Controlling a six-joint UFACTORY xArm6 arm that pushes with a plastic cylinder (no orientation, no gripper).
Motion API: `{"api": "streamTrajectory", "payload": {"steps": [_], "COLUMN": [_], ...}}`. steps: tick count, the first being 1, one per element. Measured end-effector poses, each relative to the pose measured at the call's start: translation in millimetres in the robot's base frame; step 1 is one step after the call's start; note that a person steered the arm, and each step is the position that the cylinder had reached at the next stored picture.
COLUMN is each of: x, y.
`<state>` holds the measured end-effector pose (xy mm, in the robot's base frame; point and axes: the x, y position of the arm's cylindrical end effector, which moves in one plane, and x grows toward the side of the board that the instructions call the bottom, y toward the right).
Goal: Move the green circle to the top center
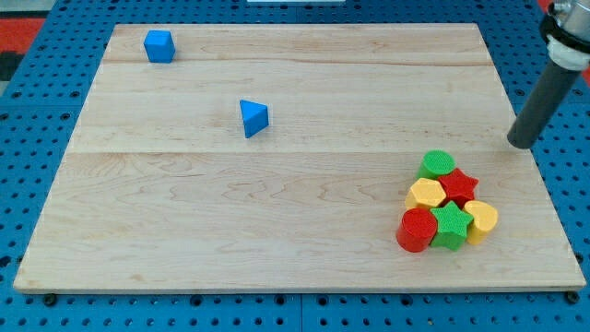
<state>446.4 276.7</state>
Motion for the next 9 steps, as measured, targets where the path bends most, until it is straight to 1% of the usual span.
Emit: {"api": "streamTrajectory", "payload": {"steps": [1, 2, 3, 4, 6, 9], "x": [27, 42, 42, 39, -18, -137], "y": [-51, -104, -145, -175, -218, -248]}}
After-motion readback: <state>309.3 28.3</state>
